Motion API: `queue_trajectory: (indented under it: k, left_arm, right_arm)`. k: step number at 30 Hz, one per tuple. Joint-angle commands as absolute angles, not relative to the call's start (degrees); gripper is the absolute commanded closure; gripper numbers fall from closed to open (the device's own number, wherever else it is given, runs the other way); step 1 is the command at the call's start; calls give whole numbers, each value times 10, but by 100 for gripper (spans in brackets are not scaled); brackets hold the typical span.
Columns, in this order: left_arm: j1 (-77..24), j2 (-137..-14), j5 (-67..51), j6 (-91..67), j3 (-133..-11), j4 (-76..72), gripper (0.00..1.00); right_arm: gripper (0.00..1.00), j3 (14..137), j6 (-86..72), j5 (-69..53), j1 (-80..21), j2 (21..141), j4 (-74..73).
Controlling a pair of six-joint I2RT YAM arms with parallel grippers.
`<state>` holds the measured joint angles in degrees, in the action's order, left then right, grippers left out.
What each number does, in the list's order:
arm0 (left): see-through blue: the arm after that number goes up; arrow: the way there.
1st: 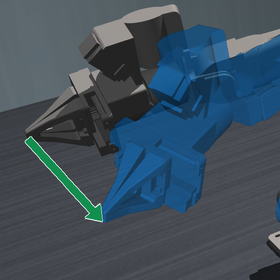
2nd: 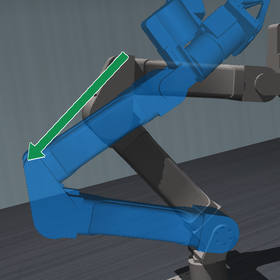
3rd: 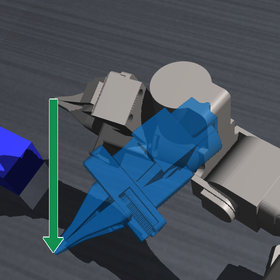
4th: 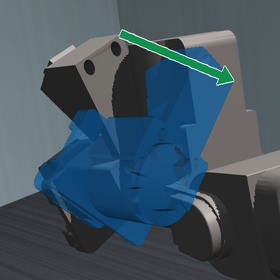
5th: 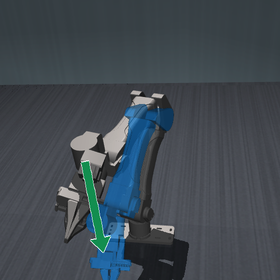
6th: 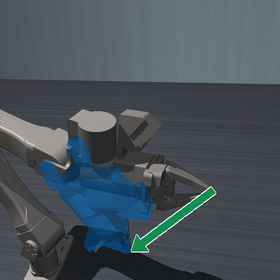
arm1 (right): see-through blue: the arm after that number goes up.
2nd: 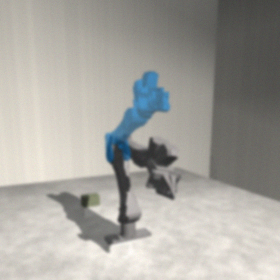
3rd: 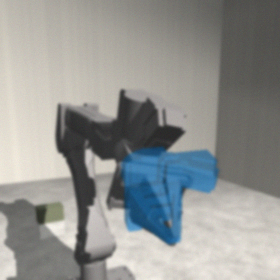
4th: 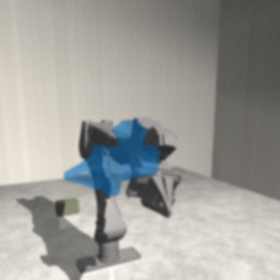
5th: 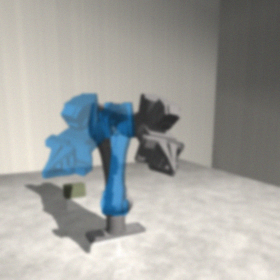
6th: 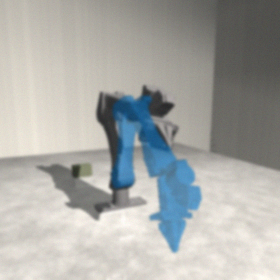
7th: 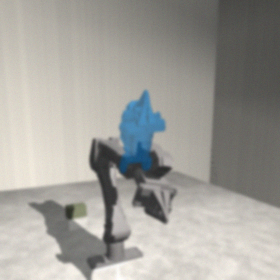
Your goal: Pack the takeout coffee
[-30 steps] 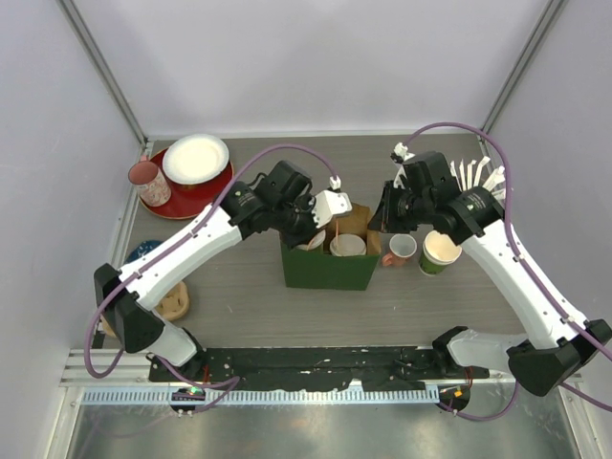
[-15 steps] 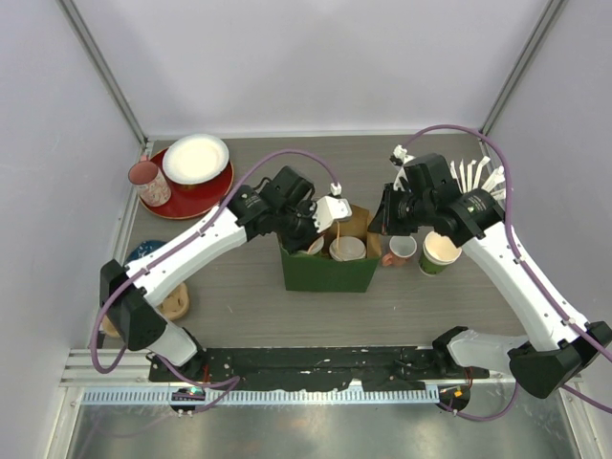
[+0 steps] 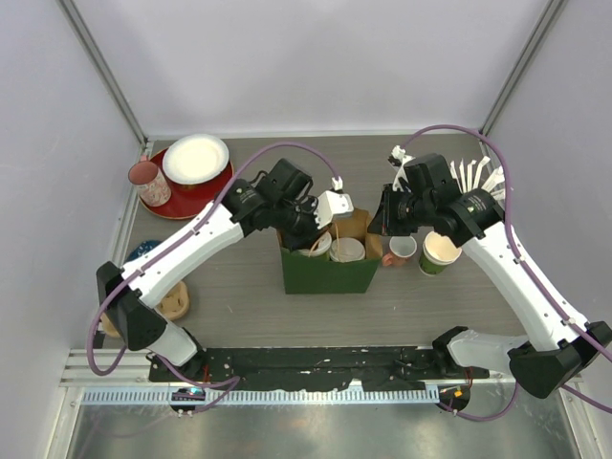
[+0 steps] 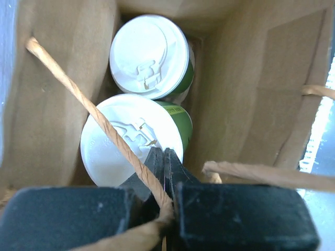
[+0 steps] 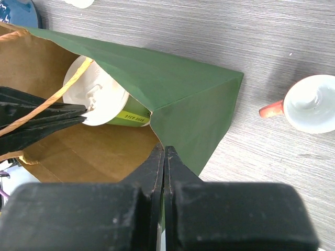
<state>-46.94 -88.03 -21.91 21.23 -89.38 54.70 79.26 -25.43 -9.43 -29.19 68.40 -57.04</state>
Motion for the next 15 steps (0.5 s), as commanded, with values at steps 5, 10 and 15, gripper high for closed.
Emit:
queue_trajectory:
  k: [5, 10, 15]
  left_arm:
    - [-460, -895, -227, 216, -941, 545, 100]
    - [-455, -907, -189, 218, -926, 506, 100]
    - [-446, -927, -207, 218, -948, 502, 100]
  right_arm:
    - [99, 808, -238, -104, -294, 683, -576]
    - [99, 809, -236, -107, -294, 682, -579]
    - [99, 807, -231, -117, -295, 680, -580]
